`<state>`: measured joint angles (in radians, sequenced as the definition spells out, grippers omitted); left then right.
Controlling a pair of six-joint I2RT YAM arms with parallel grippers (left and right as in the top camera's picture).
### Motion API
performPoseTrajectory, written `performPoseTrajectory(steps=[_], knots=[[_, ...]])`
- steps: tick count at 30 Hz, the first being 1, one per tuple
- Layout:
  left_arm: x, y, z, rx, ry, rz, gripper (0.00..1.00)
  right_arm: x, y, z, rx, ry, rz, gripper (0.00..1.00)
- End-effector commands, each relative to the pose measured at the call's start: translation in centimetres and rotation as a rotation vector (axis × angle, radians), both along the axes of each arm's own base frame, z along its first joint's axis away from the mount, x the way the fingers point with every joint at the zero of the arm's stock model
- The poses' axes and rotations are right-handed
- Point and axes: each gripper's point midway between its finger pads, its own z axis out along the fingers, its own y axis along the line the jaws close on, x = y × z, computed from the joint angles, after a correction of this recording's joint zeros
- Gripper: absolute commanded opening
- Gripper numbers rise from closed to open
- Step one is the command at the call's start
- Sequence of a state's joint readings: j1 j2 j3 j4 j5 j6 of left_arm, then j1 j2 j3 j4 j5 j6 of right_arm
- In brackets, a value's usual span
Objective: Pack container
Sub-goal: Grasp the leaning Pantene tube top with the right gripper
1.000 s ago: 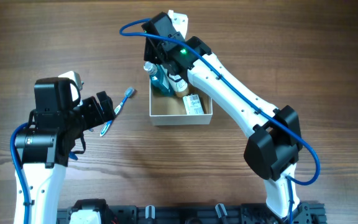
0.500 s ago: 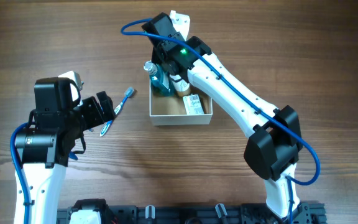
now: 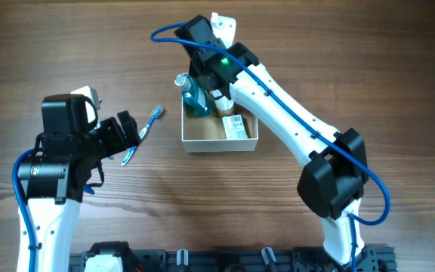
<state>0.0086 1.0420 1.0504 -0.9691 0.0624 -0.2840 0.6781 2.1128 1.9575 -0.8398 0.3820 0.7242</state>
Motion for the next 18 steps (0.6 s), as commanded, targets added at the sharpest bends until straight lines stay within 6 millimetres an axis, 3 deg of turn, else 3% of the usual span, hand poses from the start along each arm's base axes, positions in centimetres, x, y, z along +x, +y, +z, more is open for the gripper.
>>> performPoseTrajectory(steps=[1, 10, 18], knots=[[0.2, -0.1, 0.7, -0.021, -0.016, 0.005, 1.00, -0.3, -1.1, 2.7, 0.013, -0.031, -0.031, 0.04], [0.2, -0.1, 0.7, -0.019, -0.016, 0.007, 1.00, -2.6, -5.1, 2.3, -0.034, 0.086, -0.124, 0.04], [0.2, -0.1, 0.6, -0.019, -0.014, 0.007, 1.00, -2.9, -5.6, 2.2, -0.056, 0.098, -0.127, 0.04]])
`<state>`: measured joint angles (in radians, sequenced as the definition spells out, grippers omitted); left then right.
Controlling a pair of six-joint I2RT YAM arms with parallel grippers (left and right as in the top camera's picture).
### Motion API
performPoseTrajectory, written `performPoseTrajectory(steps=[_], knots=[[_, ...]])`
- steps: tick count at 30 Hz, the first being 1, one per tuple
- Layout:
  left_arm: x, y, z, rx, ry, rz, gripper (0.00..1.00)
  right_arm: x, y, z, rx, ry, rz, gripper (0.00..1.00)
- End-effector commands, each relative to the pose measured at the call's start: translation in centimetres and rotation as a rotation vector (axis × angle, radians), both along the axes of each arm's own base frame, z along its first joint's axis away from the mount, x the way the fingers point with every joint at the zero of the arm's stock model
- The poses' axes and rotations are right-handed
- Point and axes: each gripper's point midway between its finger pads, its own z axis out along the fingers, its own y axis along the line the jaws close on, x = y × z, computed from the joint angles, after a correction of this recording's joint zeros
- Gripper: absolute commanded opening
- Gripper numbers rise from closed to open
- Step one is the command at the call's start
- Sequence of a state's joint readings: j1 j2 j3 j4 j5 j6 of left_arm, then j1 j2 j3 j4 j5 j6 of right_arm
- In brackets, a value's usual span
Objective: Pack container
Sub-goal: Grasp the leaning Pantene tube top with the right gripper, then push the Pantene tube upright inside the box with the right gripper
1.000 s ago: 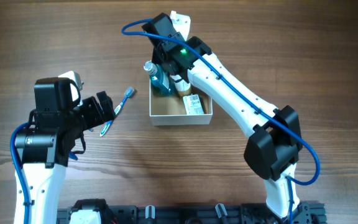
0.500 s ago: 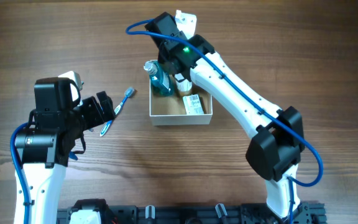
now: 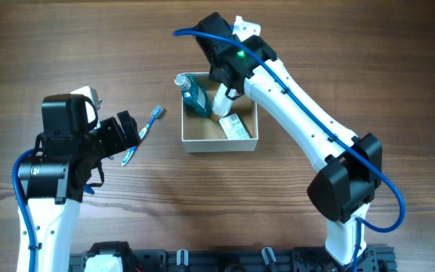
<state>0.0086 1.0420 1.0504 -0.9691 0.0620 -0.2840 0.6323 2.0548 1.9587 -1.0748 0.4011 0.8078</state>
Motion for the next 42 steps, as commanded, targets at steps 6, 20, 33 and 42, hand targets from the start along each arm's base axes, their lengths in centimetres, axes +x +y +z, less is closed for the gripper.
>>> performPoseTrajectory(steps=[6, 20, 33, 42], knots=[[0.2, -0.1, 0.6, -0.020, -0.015, 0.007, 1.00, -0.2, -0.2, 1.9, 0.012, -0.031, 0.004, 0.04], [0.2, -0.1, 0.6, -0.020, -0.015, 0.007, 1.00, -1.7, 0.2, 5.9, 0.033, -0.048, 0.184, 0.04], [0.1, -0.1, 0.6, -0.020, -0.011, 0.007, 1.00, -1.7, -0.4, 6.3, 0.003, -0.059, 0.188, 0.04], [0.0, -0.1, 0.5, -0.020, -0.007, 0.007, 1.00, -0.6, -0.3, 5.2, -0.010, -0.089, 0.158, 0.04]])
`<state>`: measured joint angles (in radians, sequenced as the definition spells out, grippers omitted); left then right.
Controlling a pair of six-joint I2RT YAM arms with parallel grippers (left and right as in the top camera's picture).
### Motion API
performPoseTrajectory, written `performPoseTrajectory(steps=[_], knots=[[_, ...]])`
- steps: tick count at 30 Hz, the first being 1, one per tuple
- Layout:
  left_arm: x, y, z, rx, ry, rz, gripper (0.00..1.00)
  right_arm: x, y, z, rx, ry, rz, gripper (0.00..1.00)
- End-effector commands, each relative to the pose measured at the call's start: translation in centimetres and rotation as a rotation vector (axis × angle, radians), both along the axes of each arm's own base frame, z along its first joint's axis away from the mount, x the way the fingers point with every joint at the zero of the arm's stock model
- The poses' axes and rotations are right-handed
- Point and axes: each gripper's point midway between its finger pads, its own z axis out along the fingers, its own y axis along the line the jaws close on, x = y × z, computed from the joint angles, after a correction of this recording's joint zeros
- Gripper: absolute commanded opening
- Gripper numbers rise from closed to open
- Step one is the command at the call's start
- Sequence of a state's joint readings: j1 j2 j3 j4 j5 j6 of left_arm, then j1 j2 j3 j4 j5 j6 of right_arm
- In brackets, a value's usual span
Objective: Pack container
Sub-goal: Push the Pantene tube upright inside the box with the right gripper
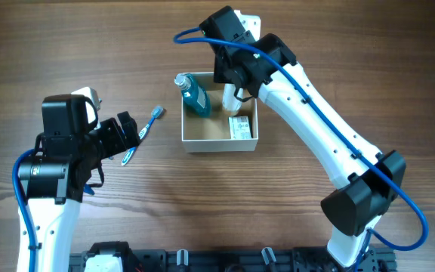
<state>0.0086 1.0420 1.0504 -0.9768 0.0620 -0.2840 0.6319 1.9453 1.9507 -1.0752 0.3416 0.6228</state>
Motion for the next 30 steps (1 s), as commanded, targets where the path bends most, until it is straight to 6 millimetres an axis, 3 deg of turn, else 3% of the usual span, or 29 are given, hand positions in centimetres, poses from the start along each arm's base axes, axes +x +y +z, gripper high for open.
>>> performPoseTrajectory(steps=[1, 6, 16, 19, 22, 30], knots=[[0.2, -0.1, 0.6, -0.020, -0.014, 0.007, 1.00, 0.8, -0.5, 0.5, -0.005, -0.055, -0.023, 0.04], [0.2, -0.1, 0.6, -0.020, -0.014, 0.007, 1.00, 1.5, -0.1, -1.1, 0.006, -0.074, -0.026, 0.04], [0.1, -0.1, 0.6, -0.020, -0.012, 0.007, 1.00, -0.3, -1.0, -4.4, -0.041, 0.024, -0.021, 0.06], [0.2, -0.1, 0.6, -0.020, -0.012, 0.007, 1.00, -0.3, -1.0, -4.5, -0.043, 0.026, -0.021, 0.13], [0.1, -0.1, 0.6, -0.020, -0.012, 0.007, 1.00, -0.4, -1.0, -4.5, -0.041, 0.032, -0.017, 0.36], [0.1, -0.1, 0.6, -0.020, -0.012, 0.007, 1.00, -0.8, -0.7, -4.8, -0.040, 0.055, 0.017, 0.41]])
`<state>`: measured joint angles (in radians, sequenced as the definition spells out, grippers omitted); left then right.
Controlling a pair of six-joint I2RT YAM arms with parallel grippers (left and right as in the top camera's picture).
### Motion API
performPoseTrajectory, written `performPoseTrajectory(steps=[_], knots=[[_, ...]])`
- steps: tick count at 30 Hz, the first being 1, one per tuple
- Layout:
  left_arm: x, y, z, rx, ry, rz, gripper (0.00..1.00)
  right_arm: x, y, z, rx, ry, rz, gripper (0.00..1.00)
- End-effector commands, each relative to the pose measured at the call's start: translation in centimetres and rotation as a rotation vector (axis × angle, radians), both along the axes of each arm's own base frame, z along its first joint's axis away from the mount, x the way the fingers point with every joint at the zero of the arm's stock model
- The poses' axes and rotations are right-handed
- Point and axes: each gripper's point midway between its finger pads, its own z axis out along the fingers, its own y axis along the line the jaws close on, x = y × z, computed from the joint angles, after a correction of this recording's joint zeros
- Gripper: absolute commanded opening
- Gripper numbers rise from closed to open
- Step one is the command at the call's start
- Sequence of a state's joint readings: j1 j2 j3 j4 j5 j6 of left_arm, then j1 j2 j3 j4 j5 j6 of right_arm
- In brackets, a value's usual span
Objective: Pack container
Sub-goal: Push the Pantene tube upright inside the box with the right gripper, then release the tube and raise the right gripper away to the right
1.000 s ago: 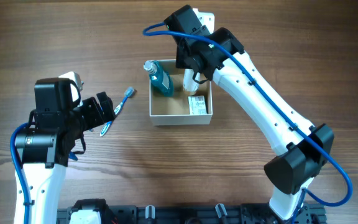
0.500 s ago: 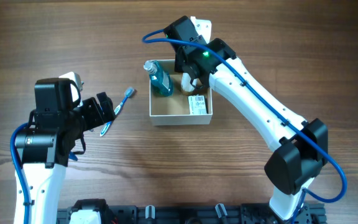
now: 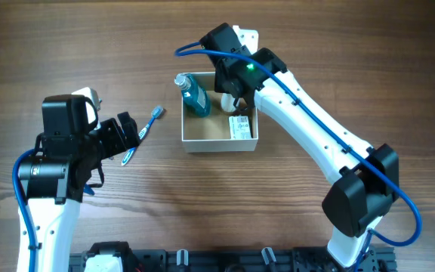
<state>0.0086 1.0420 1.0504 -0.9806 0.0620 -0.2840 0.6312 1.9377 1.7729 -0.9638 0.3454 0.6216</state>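
Note:
An open white box sits at the table's middle. A teal bottle with a white cap stands in its back left corner, and a small labelled carton lies at its right side. My right gripper reaches down into the back right of the box, shut on a white bottle that is mostly covered by the wrist. A blue toothbrush lies on the table left of the box. My left gripper stands open right beside the brush's handle end.
The wooden table carries nothing else near the box. The right arm crosses the table from the front right to the box. A dark rail runs along the front edge.
My right gripper has shifted slightly left and forward over the box's back right corner, and the white bottle shows less beneath it. The left arm and the toothbrush have not moved.
First my right gripper was low in the box beside the teal bottle. Then it held the white bottle tilted over the box's middle. Later the bottle stood nearly upright at the back right, where it still is. The left arm stayed still by the toothbrush.

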Motion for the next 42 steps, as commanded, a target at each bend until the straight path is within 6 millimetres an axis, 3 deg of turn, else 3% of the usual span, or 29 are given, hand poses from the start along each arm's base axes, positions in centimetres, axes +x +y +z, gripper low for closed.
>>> performPoseTrajectory(steps=[1, 7, 10, 20, 23, 26, 28, 31, 36, 40, 42], knots=[[0.2, -0.1, 0.6, -0.020, -0.015, 0.007, 1.00, -0.3, -0.2, 0.0, -0.002, 0.011, 0.018, 0.41], [0.2, -0.1, 0.7, -0.020, -0.016, 0.007, 1.00, -0.5, -0.4, 0.1, -0.007, 0.017, 0.018, 0.43], [0.2, -0.1, 0.6, -0.020, -0.016, 0.007, 1.00, -0.7, -0.5, 1.1, -0.001, 0.001, 0.025, 0.44], [0.2, -0.1, 0.7, -0.020, -0.017, 0.007, 1.00, -1.1, -0.5, 10.6, 0.069, -0.234, 0.146, 0.45], [0.2, -0.1, 0.7, -0.020, -0.017, 0.007, 1.00, -1.9, -0.7, 12.5, 0.075, -0.266, 0.196, 0.45], [0.2, -0.1, 0.7, -0.020, -0.016, 0.007, 1.00, -2.3, -3.1, 14.0, 0.154, -0.282, 0.027, 0.46], [0.2, -0.1, 0.7, -0.020, -0.017, 0.007, 1.00, -2.4, -5.0, 14.9, 0.254, -0.276, -0.083, 0.57], [0.4, -0.1, 0.8, -0.020, -0.025, 0.007, 1.00, -2.5, -7.9, 15.8, 0.373, -0.230, -0.125, 0.57], [1.5, -1.3, 1.5, -0.075, -0.072, -0.037, 0.99, -3.8, -15.8, 13.7, 0.346, -0.087, -0.214, 0.60], [3.4, -3.1, 1.5, -0.119, -0.075, -0.059, 0.90, -5.1, -19.8, 12.3, 0.251, -0.015, -0.218, 0.61], [4.7, -4.5, 1.7, -0.126, -0.072, -0.091, 0.91, -5.4, -20.5, 12.1, 0.225, -0.004, -0.199, 0.61]])
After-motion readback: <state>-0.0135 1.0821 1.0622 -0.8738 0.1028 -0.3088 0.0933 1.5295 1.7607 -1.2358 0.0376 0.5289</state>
